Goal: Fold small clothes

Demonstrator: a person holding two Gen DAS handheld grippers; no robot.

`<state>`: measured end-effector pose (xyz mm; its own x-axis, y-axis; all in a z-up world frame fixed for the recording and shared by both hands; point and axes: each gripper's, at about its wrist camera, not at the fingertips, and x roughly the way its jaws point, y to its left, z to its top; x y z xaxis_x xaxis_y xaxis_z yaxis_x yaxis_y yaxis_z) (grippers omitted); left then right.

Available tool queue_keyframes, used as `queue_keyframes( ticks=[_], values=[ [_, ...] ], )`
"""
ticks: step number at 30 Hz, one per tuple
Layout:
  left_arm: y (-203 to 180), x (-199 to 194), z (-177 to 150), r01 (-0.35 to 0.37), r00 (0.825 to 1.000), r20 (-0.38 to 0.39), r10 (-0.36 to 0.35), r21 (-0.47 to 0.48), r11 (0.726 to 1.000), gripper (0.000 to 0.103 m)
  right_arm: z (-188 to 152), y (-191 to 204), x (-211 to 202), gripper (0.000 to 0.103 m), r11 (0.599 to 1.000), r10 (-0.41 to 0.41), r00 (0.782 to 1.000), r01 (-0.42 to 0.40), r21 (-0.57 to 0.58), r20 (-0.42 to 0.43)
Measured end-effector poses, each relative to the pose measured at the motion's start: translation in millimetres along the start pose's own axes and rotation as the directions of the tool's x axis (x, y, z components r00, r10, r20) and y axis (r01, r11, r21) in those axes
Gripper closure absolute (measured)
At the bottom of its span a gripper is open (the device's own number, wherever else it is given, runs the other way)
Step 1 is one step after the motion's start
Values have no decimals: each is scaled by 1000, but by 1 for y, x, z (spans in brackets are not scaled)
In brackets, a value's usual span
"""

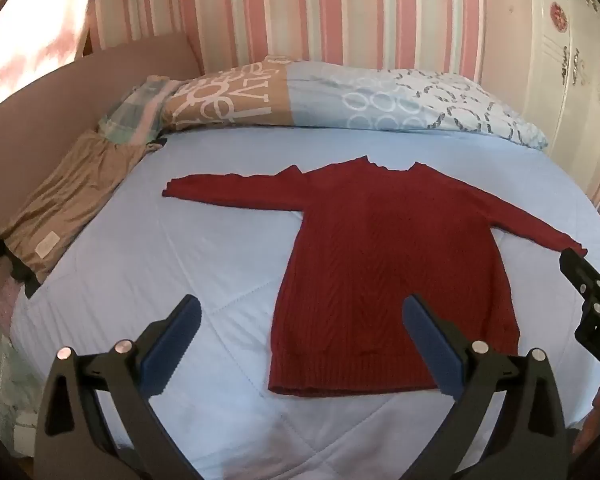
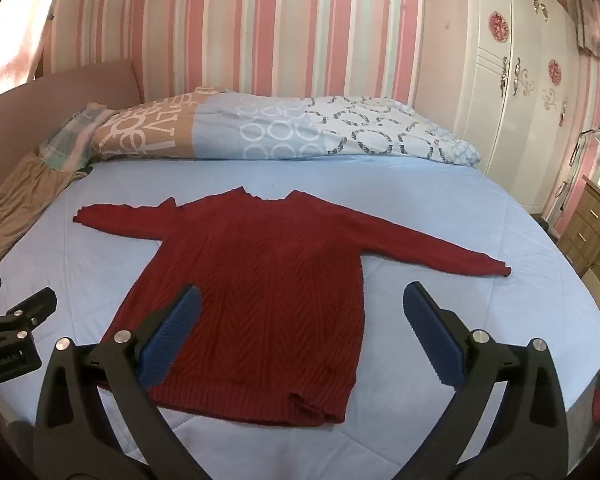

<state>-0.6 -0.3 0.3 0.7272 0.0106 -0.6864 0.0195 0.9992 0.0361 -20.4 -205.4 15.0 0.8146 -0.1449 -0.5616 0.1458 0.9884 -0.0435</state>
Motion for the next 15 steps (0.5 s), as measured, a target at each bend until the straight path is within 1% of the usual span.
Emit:
queue_keyframes(
  ticks=[2, 4, 5, 9, 11, 15],
  values=[
    [1, -1, 0, -17, 1000, 9, 17, 4, 1000, 2, 0, 0, 1, 3, 1000, 2, 1000, -2, 2, -2],
    [-12, -2, -3, -47, 999, 15, 46, 53, 997, 2, 0, 0, 1, 3, 1000, 1, 1000, -1, 0, -3],
    [-12, -3, -4, -53, 998, 26, 52, 45, 998, 2, 0, 0, 1, 3, 1000, 0, 1000, 0, -1, -2],
    [-23, -9, 0, -63, 998, 21, 62, 40, 997, 2, -1, 0, 1, 3, 1000, -1, 1000, 1, -3, -4],
    [-9, -6, 7, -46, 999, 13, 45, 27, 999, 2, -1, 0, 0, 3, 1000, 0, 1000, 0, -4, -5],
    [-8, -7, 7, -52, 999, 19, 51, 25, 998, 2, -1, 1, 0, 3, 1000, 2, 1000, -2, -5, -7]
  ],
)
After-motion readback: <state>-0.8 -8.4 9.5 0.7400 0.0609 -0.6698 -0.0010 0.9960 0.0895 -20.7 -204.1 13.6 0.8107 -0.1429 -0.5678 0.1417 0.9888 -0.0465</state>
